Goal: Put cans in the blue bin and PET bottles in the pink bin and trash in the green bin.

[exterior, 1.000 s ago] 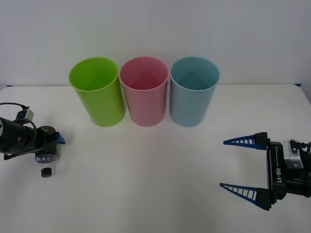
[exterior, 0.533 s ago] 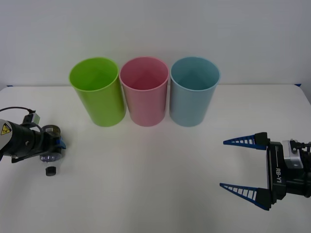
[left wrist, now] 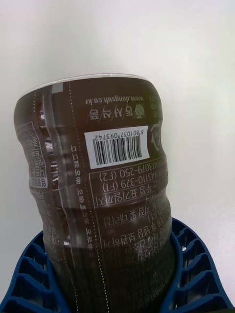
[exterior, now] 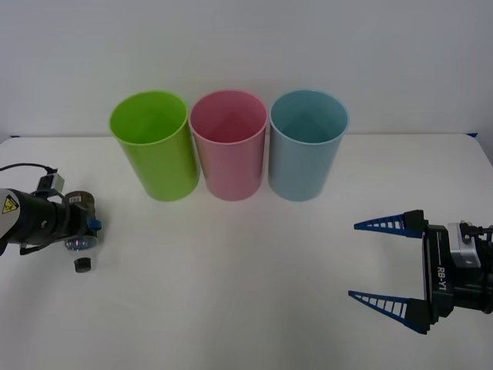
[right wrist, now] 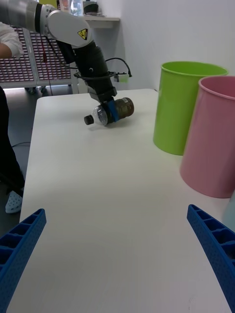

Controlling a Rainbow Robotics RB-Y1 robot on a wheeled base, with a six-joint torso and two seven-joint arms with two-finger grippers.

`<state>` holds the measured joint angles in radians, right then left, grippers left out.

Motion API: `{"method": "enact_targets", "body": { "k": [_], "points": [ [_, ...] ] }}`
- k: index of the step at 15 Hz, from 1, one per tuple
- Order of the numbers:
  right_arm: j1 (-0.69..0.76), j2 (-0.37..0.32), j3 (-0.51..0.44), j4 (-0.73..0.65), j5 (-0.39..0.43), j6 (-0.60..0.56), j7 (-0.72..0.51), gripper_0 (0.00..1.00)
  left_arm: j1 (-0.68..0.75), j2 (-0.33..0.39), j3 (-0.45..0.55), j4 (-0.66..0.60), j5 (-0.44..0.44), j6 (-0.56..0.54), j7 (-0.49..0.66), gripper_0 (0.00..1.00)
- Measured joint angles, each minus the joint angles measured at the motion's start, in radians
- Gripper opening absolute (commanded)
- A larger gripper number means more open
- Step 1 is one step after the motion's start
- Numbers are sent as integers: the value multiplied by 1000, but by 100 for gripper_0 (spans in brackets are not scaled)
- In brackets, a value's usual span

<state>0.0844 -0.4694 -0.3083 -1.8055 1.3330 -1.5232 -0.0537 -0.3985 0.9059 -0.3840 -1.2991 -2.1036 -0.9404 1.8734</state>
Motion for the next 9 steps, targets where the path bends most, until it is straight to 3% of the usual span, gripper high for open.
{"method": "enact_targets", "body": {
  "k": [4,9],
  "points": [
    [0,0,0,0,0,0,0,100,12,12,14,0,56,117,-194,0],
    [0,0,0,0,0,0,0,100,105,16,156,0,362,147,-675,0]
  ]
}}
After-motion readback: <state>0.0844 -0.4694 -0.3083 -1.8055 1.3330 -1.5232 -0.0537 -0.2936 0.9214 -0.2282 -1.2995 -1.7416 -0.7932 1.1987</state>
